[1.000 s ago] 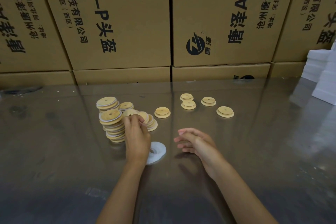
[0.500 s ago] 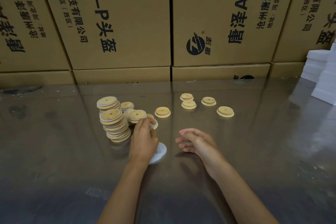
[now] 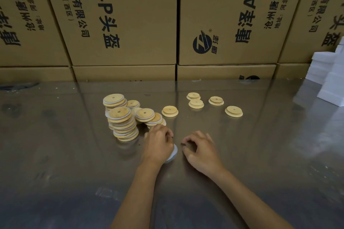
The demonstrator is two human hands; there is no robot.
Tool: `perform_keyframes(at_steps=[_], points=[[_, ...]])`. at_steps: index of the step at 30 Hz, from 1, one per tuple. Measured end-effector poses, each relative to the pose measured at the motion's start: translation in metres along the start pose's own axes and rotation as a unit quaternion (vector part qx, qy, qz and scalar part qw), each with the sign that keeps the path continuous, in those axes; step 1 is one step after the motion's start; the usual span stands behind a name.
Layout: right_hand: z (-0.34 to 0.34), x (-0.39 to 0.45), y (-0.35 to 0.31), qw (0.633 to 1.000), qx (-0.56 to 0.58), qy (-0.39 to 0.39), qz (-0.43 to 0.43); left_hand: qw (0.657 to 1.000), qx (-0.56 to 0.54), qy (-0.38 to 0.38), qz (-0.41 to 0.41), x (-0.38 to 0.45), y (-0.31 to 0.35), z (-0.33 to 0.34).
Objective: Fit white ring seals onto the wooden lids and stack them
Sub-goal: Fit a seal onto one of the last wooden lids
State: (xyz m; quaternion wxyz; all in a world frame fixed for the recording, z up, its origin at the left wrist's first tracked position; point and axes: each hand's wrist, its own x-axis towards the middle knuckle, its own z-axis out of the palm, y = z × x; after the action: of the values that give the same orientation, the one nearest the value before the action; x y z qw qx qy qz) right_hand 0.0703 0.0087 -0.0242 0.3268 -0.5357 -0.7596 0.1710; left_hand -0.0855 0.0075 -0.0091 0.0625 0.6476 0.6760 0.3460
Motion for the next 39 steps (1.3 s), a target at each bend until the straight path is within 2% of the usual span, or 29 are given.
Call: perform_keyframes(at_steps=[5,9,14,18,24,28,33,36,39], points=[[0.01,0.035,-0.004,0.996,-0.057,0.003,0.067,0.997,-0.066,-0.009,-0.04,0.001,-0.001,-0.002],[0.019,0.08,-0.007,0.988,-0.057,-0.01,0.142,0.972,-0.21,-0.005,-0.103,0.003,-0.004,-0.006],[0.03,0.123,-0.01,0.977,-0.05,-0.042,0.205,0.949,-0.278,0.01,-0.148,0.009,-0.008,-0.006],[0.034,0.14,-0.011,0.974,-0.024,-0.039,0.224,0.932,-0.325,0.008,-0.161,0.014,-0.008,-0.007],[0.044,0.151,-0.01,0.973,-0.078,-0.018,0.216,0.913,-0.37,-0.002,-0.175,0.015,-0.008,-0.011],[0.041,0.152,-0.009,0.975,-0.047,-0.023,0.215,0.907,-0.38,-0.01,-0.18,0.016,-0.009,-0.013],[0.033,0.144,-0.002,0.967,0.139,0.0,0.216,0.916,-0.362,-0.029,-0.169,0.015,-0.011,-0.018],[0.022,0.134,0.003,0.944,0.248,-0.025,0.216,0.948,-0.275,-0.058,-0.152,0.011,-0.015,-0.024],[0.004,0.117,0.0,0.931,0.289,-0.053,0.216,0.98,-0.132,-0.098,-0.113,0.003,-0.016,-0.028]])
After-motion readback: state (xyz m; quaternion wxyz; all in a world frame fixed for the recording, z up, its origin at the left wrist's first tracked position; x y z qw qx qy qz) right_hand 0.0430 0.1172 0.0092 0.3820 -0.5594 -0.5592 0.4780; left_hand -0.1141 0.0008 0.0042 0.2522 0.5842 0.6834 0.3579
